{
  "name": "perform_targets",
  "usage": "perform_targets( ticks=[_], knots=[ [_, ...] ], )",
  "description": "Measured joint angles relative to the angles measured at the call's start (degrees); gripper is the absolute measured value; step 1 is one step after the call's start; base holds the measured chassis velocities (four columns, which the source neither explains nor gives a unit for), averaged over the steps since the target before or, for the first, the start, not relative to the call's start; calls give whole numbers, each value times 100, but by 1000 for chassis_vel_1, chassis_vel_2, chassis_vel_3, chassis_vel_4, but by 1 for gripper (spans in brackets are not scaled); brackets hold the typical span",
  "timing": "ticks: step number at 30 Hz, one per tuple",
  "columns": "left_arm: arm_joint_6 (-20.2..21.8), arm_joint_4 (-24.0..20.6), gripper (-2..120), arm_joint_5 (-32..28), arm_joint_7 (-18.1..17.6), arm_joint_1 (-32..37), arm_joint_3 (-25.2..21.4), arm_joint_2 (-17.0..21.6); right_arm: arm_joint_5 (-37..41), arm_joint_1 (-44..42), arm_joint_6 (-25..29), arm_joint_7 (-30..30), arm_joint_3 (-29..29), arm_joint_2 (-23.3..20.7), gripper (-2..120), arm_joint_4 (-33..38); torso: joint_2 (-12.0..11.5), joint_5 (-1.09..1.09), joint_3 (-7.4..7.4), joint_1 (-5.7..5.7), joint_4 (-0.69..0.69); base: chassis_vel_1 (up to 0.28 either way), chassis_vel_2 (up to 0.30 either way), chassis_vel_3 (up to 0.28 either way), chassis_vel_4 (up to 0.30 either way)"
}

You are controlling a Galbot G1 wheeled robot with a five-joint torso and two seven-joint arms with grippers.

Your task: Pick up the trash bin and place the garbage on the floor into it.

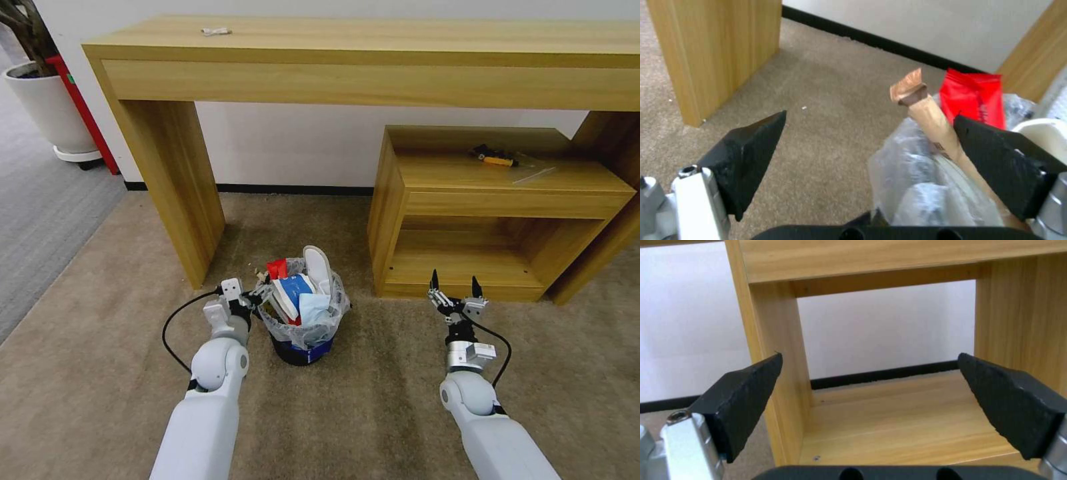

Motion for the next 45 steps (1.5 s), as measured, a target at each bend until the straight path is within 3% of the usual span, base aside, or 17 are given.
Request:
perform_targets(
  ticks=[3,7,17,45],
  knots=[
    [-207,90,99,-8,76,4,-95,-62,-29,-22,3,19,7,12,100,-1,0,0,0,0,-1,0,0,0,0],
    [-1082,343,100,187,411,-25,-402,-157,-64,-78,15,43,36,21,100,2,0,1,0,0,0,0,0,0,0],
    [-1906,558,100,364,631,102,-891,-115,-172,-179,62,37,51,74,100,-40,0,-1,0,0,1,0,0,0,0],
    [-1766,438,100,499,655,438,-756,-66,-964,-473,432,80,374,353,100,-198,0,0,0,0,0,0,0,0,0]
  ],
)
